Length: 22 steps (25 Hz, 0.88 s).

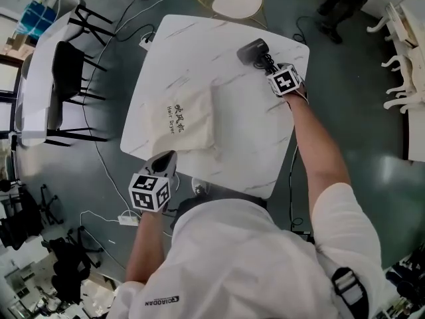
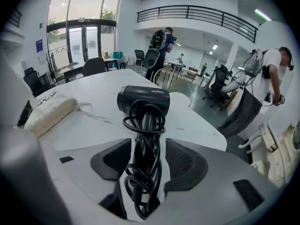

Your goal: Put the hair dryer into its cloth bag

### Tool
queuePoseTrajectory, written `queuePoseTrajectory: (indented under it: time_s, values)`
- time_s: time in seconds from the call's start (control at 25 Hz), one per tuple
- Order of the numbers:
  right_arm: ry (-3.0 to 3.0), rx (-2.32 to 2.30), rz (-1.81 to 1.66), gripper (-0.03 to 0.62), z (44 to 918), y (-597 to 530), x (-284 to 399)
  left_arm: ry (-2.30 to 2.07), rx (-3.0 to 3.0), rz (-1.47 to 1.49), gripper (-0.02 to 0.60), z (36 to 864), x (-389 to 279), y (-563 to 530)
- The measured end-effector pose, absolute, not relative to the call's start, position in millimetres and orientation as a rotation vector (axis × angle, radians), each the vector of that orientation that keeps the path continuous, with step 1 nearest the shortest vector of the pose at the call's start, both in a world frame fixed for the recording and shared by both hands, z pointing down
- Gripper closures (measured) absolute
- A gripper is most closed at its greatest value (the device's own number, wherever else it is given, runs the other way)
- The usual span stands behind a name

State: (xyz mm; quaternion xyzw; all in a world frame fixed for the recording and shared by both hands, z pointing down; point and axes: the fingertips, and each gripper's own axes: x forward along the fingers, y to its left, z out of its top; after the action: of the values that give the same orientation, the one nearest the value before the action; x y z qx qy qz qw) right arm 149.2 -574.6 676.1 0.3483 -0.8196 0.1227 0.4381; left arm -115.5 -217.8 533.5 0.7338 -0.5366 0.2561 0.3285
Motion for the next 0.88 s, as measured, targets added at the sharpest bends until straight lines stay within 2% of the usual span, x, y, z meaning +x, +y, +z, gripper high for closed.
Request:
queuePoseTrajectory:
  time_s: [0.6,0.88]
  values:
    - [-1.984,0.860,0.425,0.312,702.7,-594.8,149.0,-1.442,1.852,0.628,0.552,534.5,-124.8,-210.1]
    - [-1.948,0.850,0.467,0.374,702.0,-586.8,145.5,-1.474,1.849,0.600,0.552,527.6,-126.2,-199.6]
